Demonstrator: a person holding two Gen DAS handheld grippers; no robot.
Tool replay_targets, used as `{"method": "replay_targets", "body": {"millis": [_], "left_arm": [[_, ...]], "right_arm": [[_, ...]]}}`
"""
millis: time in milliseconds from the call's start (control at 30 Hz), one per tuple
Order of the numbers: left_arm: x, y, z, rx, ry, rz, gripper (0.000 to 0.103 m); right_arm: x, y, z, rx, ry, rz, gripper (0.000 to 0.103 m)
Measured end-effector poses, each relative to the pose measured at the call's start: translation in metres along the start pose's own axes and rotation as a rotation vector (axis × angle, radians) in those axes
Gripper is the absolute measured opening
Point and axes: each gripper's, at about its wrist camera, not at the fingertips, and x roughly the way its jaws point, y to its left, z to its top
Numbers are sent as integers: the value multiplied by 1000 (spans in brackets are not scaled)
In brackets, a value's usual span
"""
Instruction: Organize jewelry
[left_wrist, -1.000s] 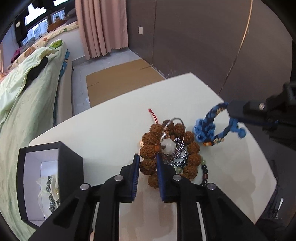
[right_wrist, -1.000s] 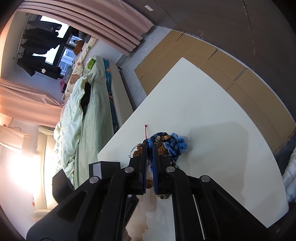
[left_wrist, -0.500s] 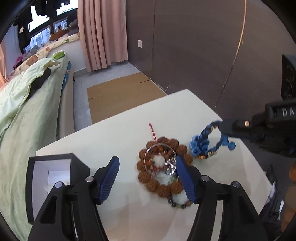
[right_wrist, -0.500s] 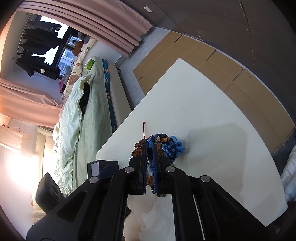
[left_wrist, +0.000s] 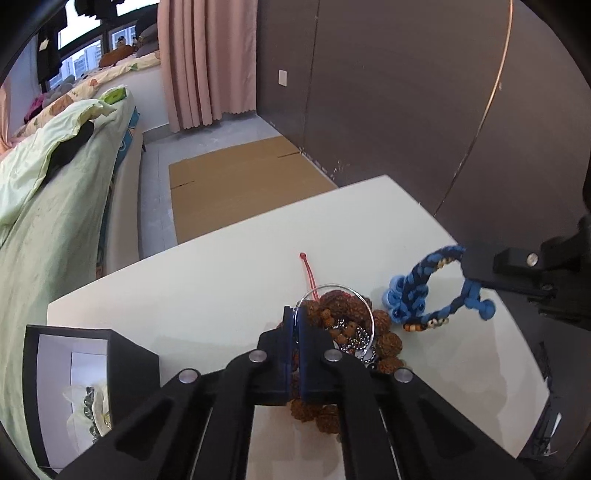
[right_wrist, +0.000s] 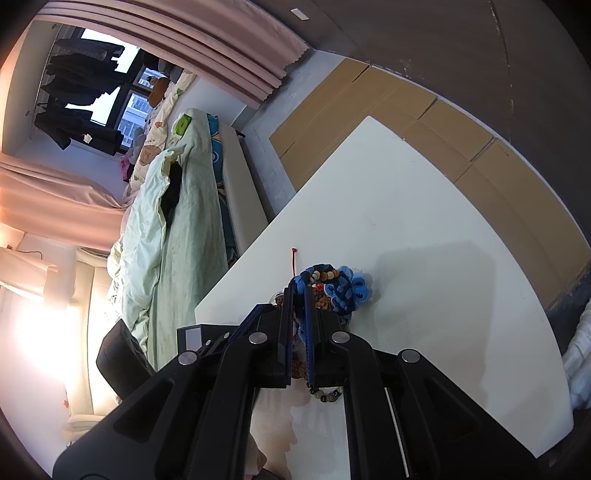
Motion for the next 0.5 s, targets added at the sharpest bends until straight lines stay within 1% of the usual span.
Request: {"method": "replay_targets", "body": {"millis": [100,267,367,500], "left_arm": [[-9,4,-1,-5,-20,0,0],[-30,17,-4,-74,-57,-35,0],[-48,27,-5,-111,-91,-55,0],[-73,34,-8,-133,-138,-57,0]], "right_arm": [[0,0,0,0,1,-2,7],[-1,2,-1,-3,-1,-4,7],[-3,4,-3,-15,-6,6,7],[-7,12,-8,-45,-21,41,7]]}}
